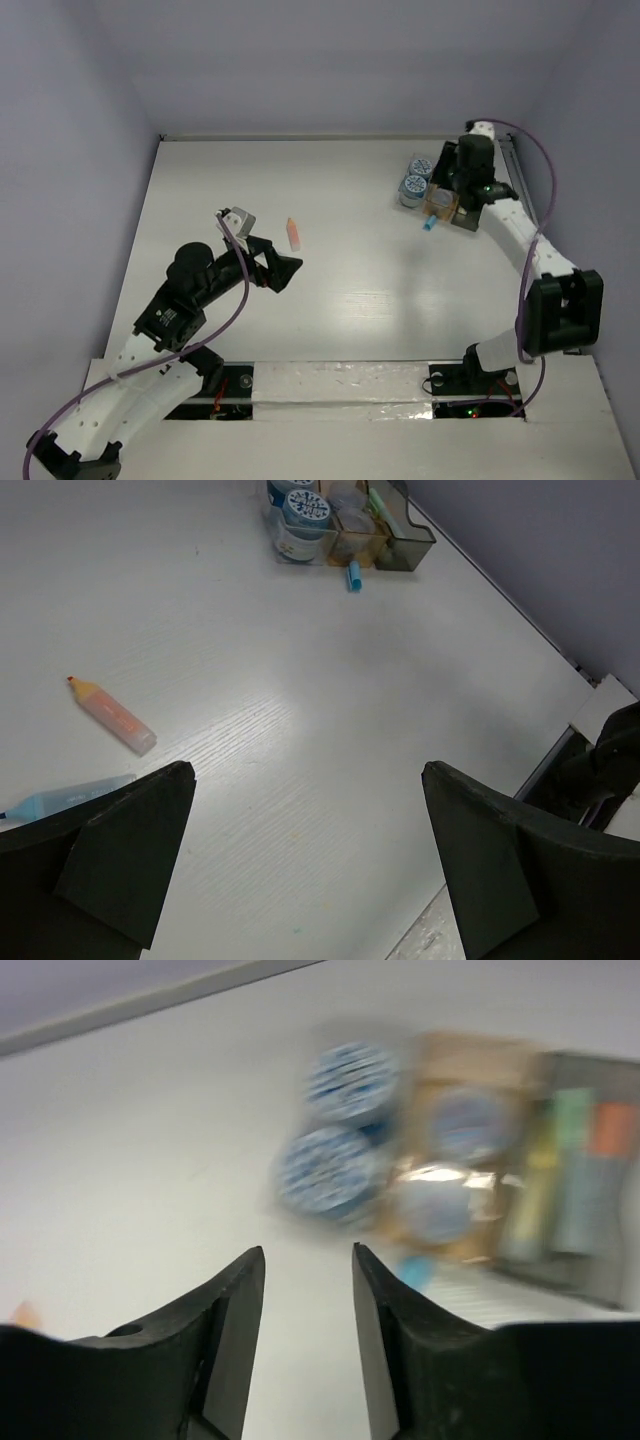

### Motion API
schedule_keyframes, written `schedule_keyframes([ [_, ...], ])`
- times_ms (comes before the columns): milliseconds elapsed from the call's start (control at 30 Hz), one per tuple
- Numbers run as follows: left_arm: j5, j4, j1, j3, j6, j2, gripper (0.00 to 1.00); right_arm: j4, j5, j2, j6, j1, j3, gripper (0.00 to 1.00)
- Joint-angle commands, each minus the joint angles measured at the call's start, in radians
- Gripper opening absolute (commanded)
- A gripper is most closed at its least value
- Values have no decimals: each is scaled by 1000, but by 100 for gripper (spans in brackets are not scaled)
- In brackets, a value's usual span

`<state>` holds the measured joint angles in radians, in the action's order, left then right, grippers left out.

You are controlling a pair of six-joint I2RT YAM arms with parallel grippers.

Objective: Sort the stationery into containers
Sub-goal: Place the pen in the storage box, then pick up the pen from the center of the board.

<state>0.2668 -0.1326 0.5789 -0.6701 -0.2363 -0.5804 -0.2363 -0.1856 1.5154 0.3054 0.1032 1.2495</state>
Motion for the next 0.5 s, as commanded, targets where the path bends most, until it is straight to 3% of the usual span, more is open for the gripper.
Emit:
schedule_keyframes([
  [0, -9, 30, -10, -46, 11, -10, 96, 35, 8, -98, 69, 115, -187, 45],
  [133, 5, 36, -10, -46, 11, -25, 96, 95, -14, -135, 136, 115, -335, 44],
  [233, 9, 37, -10, -46, 11, -35, 96, 112, 14, -112, 159, 115, -366, 55],
  [333, 9, 39, -19, -48, 9, -38, 96, 181, 90, -72, 140, 199, -364, 59],
  [467, -29, 34, -40, -54, 6, -23, 95, 186, 132, 26, 45, 406, -279, 59],
])
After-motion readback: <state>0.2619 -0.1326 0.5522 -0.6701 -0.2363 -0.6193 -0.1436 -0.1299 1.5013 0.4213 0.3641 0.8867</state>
